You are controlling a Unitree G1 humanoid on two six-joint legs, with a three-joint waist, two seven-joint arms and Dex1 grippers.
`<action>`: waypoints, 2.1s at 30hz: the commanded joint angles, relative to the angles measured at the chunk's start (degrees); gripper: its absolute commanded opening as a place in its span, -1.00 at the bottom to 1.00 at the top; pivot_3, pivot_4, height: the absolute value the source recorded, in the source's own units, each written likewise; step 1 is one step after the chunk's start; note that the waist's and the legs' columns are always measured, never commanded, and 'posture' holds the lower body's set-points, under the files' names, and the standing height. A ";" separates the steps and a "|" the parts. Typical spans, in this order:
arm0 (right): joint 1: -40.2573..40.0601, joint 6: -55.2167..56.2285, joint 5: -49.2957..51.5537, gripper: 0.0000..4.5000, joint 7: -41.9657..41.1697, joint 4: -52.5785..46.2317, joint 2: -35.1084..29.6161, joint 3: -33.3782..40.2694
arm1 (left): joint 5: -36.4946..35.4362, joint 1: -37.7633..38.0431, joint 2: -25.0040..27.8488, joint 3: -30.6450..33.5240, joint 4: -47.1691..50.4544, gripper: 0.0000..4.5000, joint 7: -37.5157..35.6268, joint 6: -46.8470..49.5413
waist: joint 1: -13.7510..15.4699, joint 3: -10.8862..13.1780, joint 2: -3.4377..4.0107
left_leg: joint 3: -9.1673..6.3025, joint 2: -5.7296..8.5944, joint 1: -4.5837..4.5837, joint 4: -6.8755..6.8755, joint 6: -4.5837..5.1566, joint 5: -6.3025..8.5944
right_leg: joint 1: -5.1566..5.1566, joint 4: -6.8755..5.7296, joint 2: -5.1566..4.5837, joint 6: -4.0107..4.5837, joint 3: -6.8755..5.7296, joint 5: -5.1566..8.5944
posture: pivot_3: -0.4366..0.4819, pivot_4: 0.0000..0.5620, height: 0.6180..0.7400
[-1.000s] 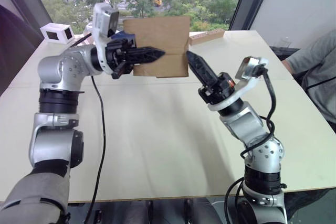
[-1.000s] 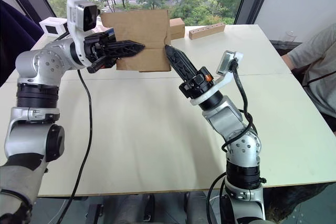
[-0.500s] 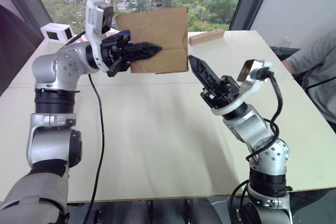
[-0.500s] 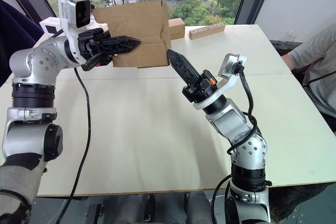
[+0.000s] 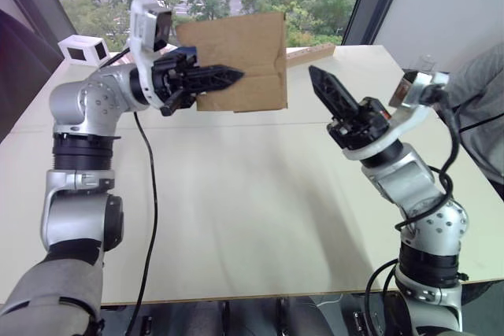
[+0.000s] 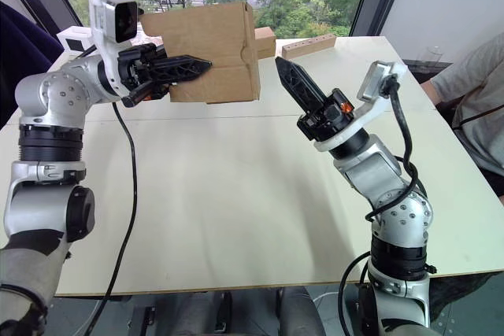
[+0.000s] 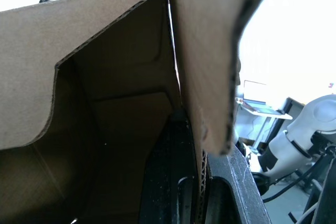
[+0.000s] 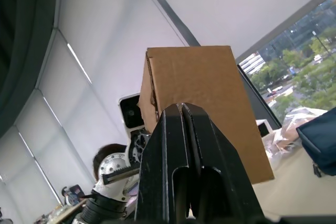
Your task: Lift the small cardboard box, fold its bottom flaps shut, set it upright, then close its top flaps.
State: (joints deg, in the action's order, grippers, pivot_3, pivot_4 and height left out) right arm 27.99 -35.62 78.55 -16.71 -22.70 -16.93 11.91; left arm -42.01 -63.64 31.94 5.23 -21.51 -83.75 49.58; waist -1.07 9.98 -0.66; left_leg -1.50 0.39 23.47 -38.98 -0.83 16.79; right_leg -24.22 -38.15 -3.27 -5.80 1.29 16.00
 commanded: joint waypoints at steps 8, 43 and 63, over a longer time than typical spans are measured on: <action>1.44 -0.15 -9.12 -0.99 -4.08 -0.25 3.57 -8.77 | 1.36 -0.24 -1.15 -2.57 0.90 -1.00 -0.91 -1.09 | 0.20 0.00 0.00 | 0.00 0.03 0.00 -0.01 0.00 0.00 | 0.01 0.00 -0.03 0.00 0.00 0.00 | -0.05 -0.47 1.00; -22.15 -12.45 -13.67 -0.99 -9.58 -21.27 -35.00 1.29 | 36.90 -11.09 15.89 -40.70 3.96 -1.00 -8.75 -39.15 | 0.51 0.02 -0.04 | -0.01 -0.01 0.01 -0.02 0.09 0.05 | 0.12 0.13 0.03 0.01 0.02 0.01 | -0.05 -0.47 1.00; -26.70 -9.50 -35.68 -0.99 -6.16 -23.49 -29.74 -8.97 | 42.80 -15.95 10.83 -63.41 16.01 -1.00 -8.75 -3.50 | 0.40 0.03 -0.06 | -0.04 0.00 0.02 -0.13 0.21 0.12 | 0.14 0.09 0.10 -0.06 0.07 0.05 | -0.05 -0.47 1.00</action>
State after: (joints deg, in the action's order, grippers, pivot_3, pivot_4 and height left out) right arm 0.94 -46.34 43.56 -22.83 -44.88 -47.25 1.10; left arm -0.86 -79.05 42.77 -58.67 -6.51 -92.29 45.30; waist -0.66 10.02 -0.72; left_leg -1.55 0.38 23.49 -39.11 -0.62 16.91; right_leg -24.08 -38.06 -3.16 -5.86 1.36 16.05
